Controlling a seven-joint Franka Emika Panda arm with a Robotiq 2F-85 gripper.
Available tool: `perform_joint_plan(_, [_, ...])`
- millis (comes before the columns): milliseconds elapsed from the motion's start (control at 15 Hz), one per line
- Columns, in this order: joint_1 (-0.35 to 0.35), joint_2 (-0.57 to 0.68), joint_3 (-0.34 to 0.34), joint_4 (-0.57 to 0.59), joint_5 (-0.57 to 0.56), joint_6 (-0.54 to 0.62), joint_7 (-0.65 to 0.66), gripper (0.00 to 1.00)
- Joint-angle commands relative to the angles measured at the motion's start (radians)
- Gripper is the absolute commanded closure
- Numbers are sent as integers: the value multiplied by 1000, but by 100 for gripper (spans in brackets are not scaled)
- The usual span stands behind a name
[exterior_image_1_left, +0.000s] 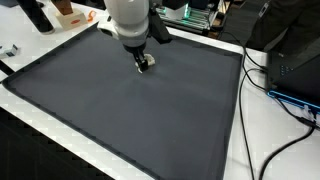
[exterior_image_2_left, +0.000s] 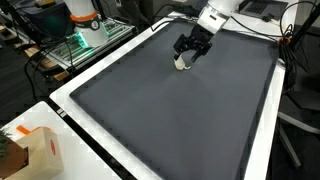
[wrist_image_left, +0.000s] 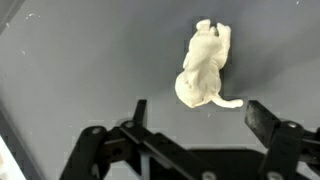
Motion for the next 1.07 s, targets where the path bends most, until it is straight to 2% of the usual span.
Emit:
perform_joint_plan(0, [42,15,8,10,-113,-23,11,0])
perform_joint_plan(400, [93,13,21,-18,-254,5,15,0])
perform_joint_plan(1000, [103,-11,55,-82,-325,52,-6,0])
